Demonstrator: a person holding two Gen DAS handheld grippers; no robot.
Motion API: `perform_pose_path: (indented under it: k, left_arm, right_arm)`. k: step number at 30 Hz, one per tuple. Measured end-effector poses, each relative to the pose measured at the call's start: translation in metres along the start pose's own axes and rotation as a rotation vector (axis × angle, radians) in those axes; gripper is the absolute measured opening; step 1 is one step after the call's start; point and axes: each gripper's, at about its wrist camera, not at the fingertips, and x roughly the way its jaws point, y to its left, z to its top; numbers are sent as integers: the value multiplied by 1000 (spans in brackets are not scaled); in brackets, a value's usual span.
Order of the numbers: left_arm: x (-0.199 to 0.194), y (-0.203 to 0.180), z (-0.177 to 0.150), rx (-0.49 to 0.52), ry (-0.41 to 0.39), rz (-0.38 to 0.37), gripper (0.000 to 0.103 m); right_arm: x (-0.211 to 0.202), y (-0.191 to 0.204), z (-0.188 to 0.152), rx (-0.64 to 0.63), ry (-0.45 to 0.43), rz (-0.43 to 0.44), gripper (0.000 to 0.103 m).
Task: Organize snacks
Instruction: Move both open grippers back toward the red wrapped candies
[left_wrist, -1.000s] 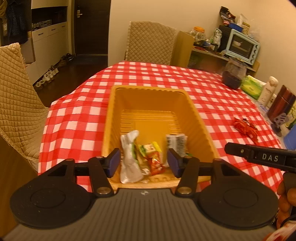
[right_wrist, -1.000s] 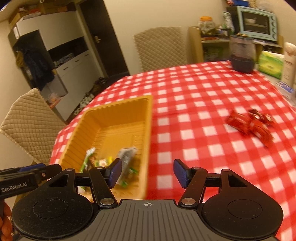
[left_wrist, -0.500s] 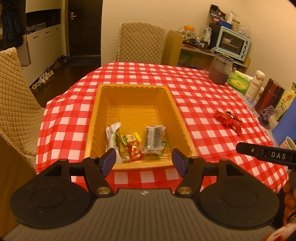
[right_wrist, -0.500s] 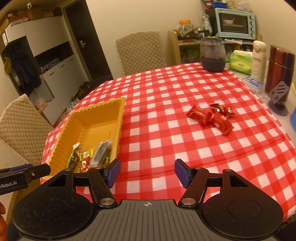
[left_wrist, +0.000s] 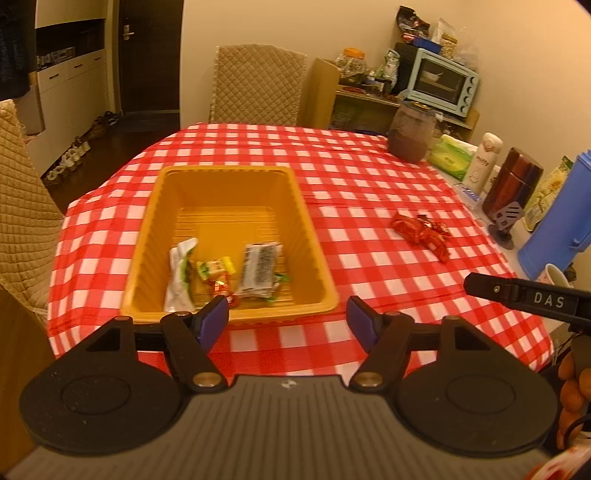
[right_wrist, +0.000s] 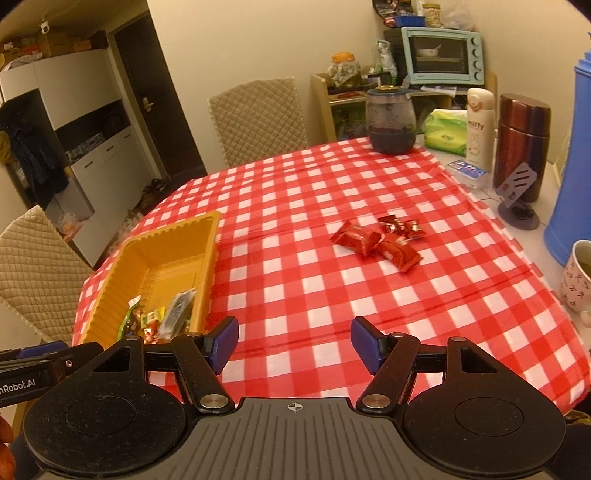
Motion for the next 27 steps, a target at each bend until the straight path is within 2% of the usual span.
perform_pose_path:
  k: [16, 27]
  left_arm:
    - [20, -52, 14, 58, 1, -85, 72]
    - [49, -90, 32, 104, 6, -136, 75]
  right_arm:
    - [-15, -53, 1, 76, -32, -85, 68]
    - [-16, -95, 22, 96, -70, -142, 68]
